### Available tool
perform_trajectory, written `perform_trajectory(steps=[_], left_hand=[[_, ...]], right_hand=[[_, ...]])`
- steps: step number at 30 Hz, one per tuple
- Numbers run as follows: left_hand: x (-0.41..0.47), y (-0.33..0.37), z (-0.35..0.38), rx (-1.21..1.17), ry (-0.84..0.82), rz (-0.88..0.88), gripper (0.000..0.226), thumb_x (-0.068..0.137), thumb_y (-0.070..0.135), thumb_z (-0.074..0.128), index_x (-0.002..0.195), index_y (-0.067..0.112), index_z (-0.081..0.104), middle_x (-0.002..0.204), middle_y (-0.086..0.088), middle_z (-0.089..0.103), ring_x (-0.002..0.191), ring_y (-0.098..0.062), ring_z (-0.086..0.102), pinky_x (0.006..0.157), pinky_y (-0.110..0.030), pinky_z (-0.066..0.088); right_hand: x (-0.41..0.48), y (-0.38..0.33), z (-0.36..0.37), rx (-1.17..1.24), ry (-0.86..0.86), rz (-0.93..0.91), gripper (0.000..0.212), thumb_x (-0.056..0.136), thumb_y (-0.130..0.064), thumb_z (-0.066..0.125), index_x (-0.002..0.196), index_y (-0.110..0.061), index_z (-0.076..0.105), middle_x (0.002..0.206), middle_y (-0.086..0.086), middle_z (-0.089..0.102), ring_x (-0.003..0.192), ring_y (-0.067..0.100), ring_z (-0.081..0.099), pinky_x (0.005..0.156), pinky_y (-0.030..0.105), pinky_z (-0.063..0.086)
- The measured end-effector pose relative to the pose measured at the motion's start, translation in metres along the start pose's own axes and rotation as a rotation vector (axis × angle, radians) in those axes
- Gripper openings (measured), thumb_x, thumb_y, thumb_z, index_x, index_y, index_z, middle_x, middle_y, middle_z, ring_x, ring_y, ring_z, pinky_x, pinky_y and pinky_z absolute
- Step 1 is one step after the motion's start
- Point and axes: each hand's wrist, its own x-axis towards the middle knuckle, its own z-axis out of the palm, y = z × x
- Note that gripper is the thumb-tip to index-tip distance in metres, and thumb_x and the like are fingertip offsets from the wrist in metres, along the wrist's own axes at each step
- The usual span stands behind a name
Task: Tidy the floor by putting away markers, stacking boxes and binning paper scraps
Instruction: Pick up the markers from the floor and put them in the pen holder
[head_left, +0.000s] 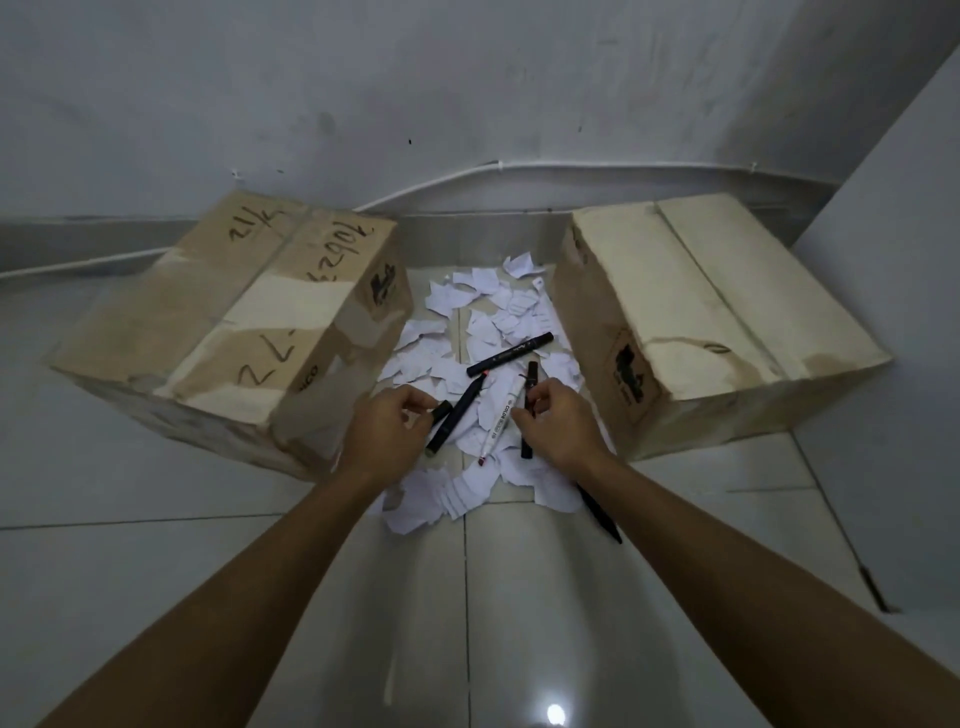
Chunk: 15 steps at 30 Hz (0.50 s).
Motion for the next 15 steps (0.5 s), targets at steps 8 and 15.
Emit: perform_trajectory(steps=[8, 15], left_hand=[[-0.011, -0.004, 0.036, 0.176, 0.067, -0.079, 0.037, 0.088, 0.037, 0.067, 0.119, 0.018, 0.06, 0.118, -0.008, 0.061, 0.109, -0.029, 0.056, 0.089, -0.048, 0.05], [-0.007, -0.004, 0.048, 0.217, 0.099, -0.048, 0.038, 0.088, 0.042, 0.067, 0.118, 0.019, 0.06, 0.116, -0.004, 0.064, 0.105, -0.026, 0.059, 0.086, -0.048, 0.05]], right_hand=[[0.008, -0.006, 0.021, -0.142, 0.031, 0.072, 0.074, 0.085, -0.041, 0.072, 0.139, -0.005, 0.037, 0.136, 0.018, 0.044, 0.128, 0.034, 0.043, 0.1, 0.04, 0.041], [0.019, -0.006, 0.038, -0.132, 0.036, 0.16, 0.085, 0.08, -0.035, 0.078, 0.142, -0.005, 0.028, 0.141, 0.02, 0.039, 0.128, 0.035, 0.044, 0.102, 0.04, 0.041]])
